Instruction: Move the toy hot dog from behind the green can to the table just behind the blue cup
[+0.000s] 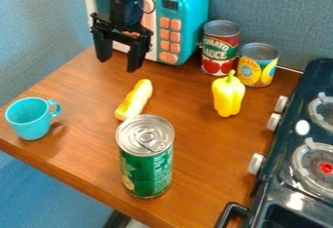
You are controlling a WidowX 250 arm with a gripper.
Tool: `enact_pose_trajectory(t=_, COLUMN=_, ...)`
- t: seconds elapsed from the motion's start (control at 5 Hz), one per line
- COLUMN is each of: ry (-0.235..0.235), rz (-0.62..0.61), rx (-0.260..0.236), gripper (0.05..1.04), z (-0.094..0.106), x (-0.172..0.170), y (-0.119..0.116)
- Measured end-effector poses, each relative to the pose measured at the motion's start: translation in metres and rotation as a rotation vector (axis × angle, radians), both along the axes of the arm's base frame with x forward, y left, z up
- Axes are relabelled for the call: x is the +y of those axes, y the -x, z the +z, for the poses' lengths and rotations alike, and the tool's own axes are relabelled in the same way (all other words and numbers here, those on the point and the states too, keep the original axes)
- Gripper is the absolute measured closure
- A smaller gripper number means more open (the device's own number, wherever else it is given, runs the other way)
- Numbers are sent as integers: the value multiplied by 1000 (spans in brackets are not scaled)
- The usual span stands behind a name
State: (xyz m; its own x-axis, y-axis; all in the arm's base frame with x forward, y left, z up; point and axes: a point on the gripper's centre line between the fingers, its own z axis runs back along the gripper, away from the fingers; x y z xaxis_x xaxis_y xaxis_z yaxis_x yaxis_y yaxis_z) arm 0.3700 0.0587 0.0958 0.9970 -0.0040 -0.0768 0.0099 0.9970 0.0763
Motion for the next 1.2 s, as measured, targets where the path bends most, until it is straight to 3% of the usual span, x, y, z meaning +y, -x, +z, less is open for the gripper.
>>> enact_pose_trajectory(t=0.2, ry=8, rz=0, rx=52, gripper=82, z=-18, x=-1, y=4)
enact_pose_trajectory(t=0.4, ry=21, rz=-6, rx=-6, gripper=82, z=-27, x=-3, y=-3)
enact_pose_trajectory(t=0.6, ry=88, rz=-19, rx=-34, gripper=82, z=-38, x=-13, y=-8)
enact_pose_trajectory(t=0.8, ry=100, rz=-11, rx=-45, gripper=82, z=-46, x=-16, y=-7)
enact_pose_trajectory(t=1.0, ry=82, rz=38, rx=-38, gripper=82, z=-49, x=-14, y=-7)
enact_pose_trajectory(t=1.2, ry=64, rz=60, rx=33, gripper=83, z=-65, x=-13, y=-2)
